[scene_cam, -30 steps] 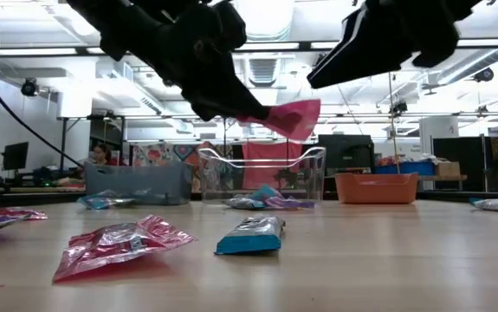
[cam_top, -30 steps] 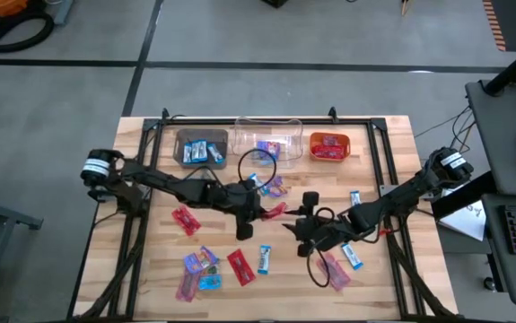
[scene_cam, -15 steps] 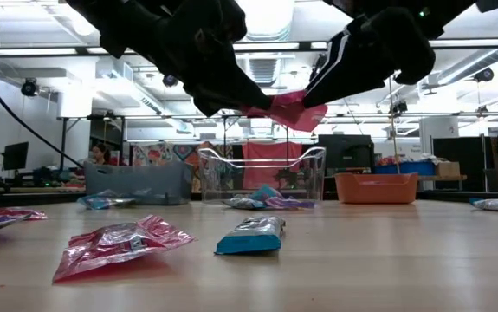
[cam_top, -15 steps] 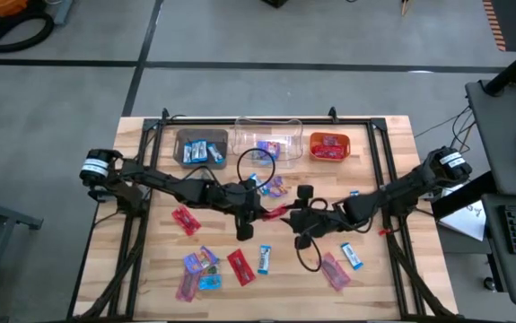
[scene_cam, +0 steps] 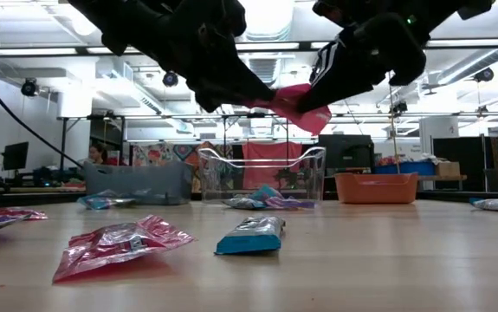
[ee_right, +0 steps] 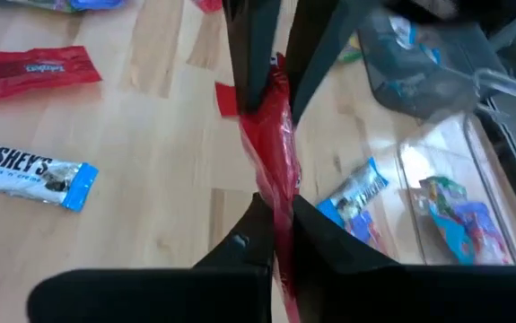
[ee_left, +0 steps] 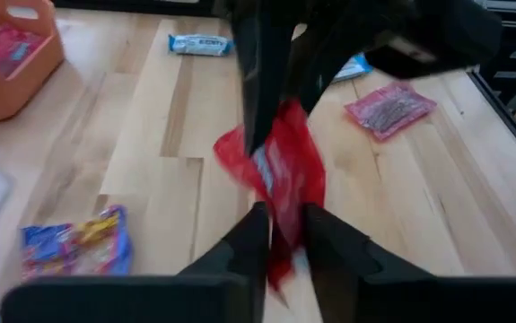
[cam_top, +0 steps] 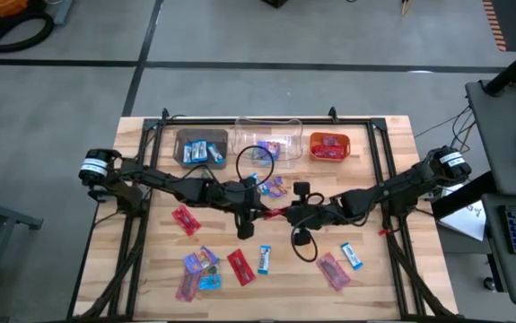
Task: Sort candy
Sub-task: Put the red candy into the orange bin
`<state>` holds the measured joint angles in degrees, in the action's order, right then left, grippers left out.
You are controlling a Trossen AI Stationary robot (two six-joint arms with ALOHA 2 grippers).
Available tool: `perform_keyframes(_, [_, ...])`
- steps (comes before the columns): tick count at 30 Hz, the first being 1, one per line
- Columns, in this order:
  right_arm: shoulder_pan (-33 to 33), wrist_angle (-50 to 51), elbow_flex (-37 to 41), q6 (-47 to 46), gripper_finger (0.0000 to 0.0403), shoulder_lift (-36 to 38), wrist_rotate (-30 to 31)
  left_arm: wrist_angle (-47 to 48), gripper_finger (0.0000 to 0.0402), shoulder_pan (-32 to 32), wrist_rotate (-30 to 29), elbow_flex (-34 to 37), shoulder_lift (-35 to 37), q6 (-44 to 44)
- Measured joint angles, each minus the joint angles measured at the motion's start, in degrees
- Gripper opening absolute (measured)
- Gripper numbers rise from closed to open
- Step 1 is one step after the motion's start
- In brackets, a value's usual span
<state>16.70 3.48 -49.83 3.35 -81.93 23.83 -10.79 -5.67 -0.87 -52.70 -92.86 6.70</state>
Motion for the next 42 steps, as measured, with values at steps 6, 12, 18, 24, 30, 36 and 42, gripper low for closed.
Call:
perform_keyframes(6, [-2.14,12.31,-4.42,-5.91,0.0011,2.29,-0.07,7.63,0.011,1.82,-0.21,-0.03,4.67,-1.9])
perform_keyframes(12, [-9.23,35.9,-11.59,-16.37,0.001,4.0,1.82,13.43,0.0131,2.95,-0.82,-0.03,10.79,-3.23])
perform_keyframes(18, [-22.13,55.78,-16.65,-24.19,0.0009,4.26,-1.97,16.63,0.0132,2.67,-6.16,-0.03,17.28,-2.84])
perform_keyframes(24, [-37.21,57.82,-16.85,-21.17,0.0009,4.76,-15.04,17.15,0.013,2.05,-6.29,-0.03,22.87,-2.71])
perform_keyframes(30, [-49.58,57.72,-16.54,-14.91,0.0009,4.76,-22.34,19.14,0.013,1.27,-6.33,-0.03,27.57,-2.67])
perform_keyframes(36, [-60.25,56.72,-15.53,-8.1,0.0009,3.39,-33.89,22.91,0.013,1.09,-8.9,-0.03,34.04,-3.02])
perform_keyframes(42, [-64.83,53.95,-13.51,-3.01,0.0009,0.64,-40.4,24.31,0.0129,1.09,-13.7,-0.03,41.54,-3.22])
